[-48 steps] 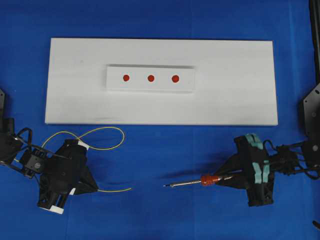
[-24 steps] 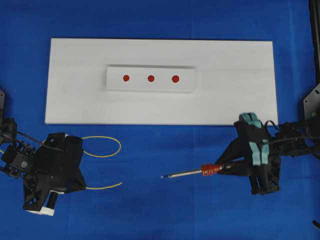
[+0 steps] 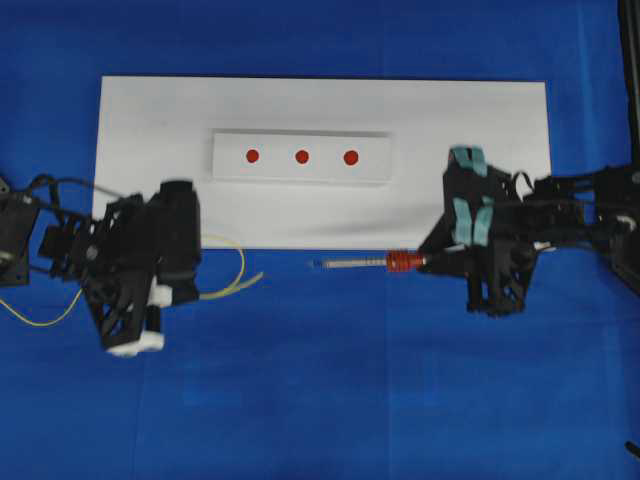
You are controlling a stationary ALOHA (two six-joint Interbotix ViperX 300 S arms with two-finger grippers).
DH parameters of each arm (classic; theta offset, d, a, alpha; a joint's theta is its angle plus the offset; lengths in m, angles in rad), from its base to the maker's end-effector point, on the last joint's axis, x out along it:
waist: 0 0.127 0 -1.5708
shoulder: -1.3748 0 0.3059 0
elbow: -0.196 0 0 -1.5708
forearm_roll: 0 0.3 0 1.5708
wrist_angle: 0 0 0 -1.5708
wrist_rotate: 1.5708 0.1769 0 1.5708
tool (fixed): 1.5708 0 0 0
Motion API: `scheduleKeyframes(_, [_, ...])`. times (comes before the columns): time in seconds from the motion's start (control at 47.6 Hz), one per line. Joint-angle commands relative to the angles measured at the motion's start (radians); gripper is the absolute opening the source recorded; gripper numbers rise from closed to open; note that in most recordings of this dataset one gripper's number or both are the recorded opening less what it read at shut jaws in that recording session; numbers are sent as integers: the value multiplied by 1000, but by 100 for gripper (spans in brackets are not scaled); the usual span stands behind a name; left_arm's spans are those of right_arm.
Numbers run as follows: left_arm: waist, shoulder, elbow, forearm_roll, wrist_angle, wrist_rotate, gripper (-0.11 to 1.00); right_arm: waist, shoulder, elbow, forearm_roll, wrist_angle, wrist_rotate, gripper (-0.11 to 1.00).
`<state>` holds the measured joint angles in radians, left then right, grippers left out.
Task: Touch the tip of the soldering iron to the tip of the solder at the mark.
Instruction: 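Lift both held tools and move them over the red-dot strip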
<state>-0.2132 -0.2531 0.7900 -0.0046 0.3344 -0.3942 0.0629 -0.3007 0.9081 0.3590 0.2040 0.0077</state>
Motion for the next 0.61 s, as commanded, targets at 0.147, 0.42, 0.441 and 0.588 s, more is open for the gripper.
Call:
scheduleKeyframes(0.147, [153, -23, -38, 8, 51, 17, 4, -173, -3, -60, -77, 71, 0, 6])
scheduleKeyframes(0.42, [273, -21, -49, 8, 54, 78, 4, -285, 40, -114, -146, 110, 2, 6])
scheduleKeyframes(0.441, [279, -20, -49, 8, 54, 81, 4, -288, 44, -118, -150, 112, 2, 6])
scheduleKeyframes(0.588, [311, -18, -55, 8, 54, 100, 4, -299, 66, -141, -169, 117, 3, 6])
